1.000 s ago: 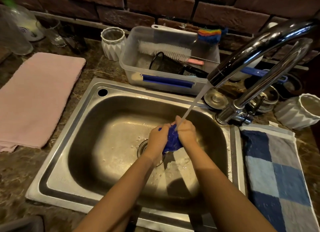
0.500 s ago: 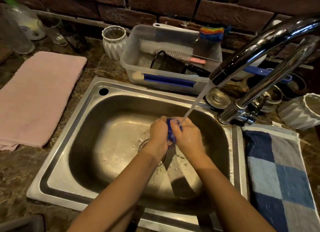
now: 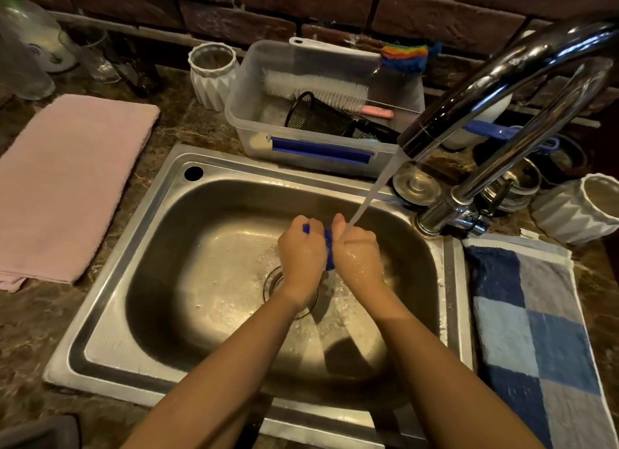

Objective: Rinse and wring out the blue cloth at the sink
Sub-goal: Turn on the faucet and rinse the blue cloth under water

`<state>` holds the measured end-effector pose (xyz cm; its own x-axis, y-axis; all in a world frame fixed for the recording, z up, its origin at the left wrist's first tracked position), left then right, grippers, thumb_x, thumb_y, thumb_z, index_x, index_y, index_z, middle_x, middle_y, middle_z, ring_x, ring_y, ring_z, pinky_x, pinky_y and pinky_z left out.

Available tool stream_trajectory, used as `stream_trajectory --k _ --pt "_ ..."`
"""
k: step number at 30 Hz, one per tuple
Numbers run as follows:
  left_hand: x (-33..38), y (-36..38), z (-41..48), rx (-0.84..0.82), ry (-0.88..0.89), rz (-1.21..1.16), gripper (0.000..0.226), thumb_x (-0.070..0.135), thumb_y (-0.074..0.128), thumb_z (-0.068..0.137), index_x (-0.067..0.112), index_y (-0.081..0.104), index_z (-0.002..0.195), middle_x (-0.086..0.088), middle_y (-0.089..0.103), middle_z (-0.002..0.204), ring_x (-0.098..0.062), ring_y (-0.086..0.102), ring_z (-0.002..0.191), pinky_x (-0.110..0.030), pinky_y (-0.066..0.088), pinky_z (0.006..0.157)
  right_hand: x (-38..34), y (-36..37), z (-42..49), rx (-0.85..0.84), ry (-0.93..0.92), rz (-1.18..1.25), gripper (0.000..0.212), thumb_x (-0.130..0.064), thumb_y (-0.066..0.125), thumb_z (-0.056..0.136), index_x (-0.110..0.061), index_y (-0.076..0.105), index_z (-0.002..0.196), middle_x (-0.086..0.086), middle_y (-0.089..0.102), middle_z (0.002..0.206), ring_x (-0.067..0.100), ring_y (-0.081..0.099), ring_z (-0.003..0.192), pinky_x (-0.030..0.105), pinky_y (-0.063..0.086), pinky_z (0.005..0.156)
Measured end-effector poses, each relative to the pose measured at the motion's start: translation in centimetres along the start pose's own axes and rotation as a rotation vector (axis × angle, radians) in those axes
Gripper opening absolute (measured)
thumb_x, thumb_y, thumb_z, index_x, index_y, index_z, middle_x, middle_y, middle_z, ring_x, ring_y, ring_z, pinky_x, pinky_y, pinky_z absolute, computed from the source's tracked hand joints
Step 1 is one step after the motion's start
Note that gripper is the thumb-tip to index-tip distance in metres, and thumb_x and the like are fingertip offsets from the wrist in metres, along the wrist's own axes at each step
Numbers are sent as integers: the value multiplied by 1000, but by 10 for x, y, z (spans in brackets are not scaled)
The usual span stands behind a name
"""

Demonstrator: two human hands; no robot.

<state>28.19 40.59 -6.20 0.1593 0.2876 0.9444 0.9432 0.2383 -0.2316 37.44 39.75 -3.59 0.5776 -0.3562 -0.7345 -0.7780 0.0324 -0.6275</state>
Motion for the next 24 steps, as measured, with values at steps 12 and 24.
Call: stream_trajectory --k 12,24 --pt "-26 -12 10 -210 -205 -304 23 32 39 98 20 57 106 -6 59 108 -18 60 93 -27 52 67 37 4 10 -474 487 693 17 -30 51 93 -18 62 97 5 67 92 17 64 82 32 52 68" --pt "-34 -2 7 -316 -719 -478 31 33 56 89 7 62 105 -14 68 86 -21 66 76 -32 53 60 4 14 -15 -291 -102 139 18 -29 58 88 -21 44 97 6 54 107 17 58 91 22 50 72"
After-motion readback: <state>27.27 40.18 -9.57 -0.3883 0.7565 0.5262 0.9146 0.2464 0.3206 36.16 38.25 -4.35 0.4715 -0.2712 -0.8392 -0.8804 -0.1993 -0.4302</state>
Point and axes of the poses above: each hand's wrist, its own z-axis towards the middle knuckle, its own y-axis out of the palm, x = y × z, the point moved 3 cm from there along z, towards the middle knuckle
